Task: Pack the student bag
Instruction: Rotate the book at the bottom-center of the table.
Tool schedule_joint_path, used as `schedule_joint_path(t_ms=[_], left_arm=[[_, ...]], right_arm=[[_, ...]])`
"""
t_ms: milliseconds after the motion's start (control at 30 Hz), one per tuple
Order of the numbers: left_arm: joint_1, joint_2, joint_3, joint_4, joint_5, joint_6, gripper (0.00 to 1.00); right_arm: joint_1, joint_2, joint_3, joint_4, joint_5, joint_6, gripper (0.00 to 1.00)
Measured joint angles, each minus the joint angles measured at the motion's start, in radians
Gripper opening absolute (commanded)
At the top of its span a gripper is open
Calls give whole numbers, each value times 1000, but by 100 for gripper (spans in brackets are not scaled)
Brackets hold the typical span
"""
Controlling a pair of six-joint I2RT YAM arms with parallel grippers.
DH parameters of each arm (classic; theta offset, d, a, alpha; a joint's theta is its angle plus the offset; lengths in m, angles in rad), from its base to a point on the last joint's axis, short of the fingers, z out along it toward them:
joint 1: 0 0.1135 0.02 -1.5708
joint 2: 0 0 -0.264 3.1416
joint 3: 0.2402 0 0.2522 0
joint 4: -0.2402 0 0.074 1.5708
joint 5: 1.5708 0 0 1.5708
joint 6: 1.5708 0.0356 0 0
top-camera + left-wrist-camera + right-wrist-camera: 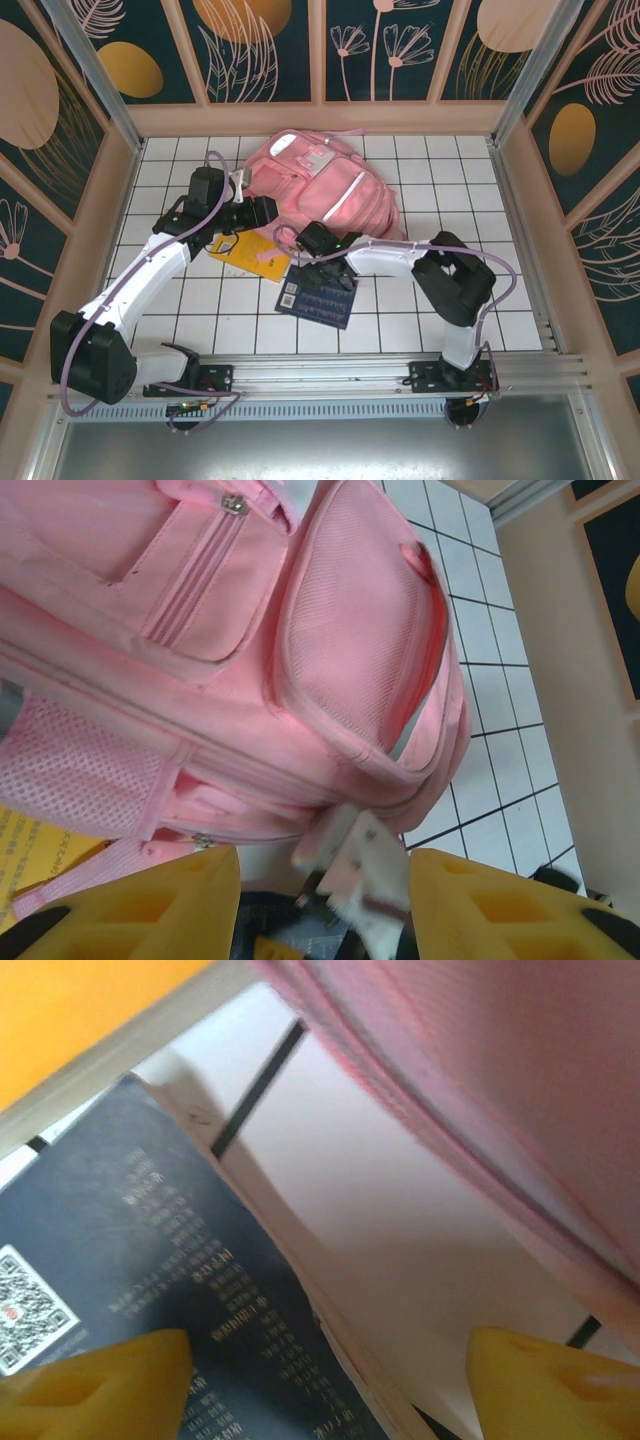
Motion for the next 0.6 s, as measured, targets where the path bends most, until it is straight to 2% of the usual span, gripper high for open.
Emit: schedule_joint_path(t_ms=[67, 233, 367, 600], left_arm=[[0, 0, 0, -10, -2, -1, 50], [0, 0, -24, -8, 9, -16, 50], [-14, 1, -116, -4, 35, -19, 51], [-126, 29, -261, 12, 69, -38, 51]], right_arm=[[-44, -53, -72, 19, -35, 43, 66], [-146, -195, -225, 11, -74, 175, 67], [-154, -314, -322, 13, -123, 283, 72], [-156, -427, -397, 23, -213, 374, 68]])
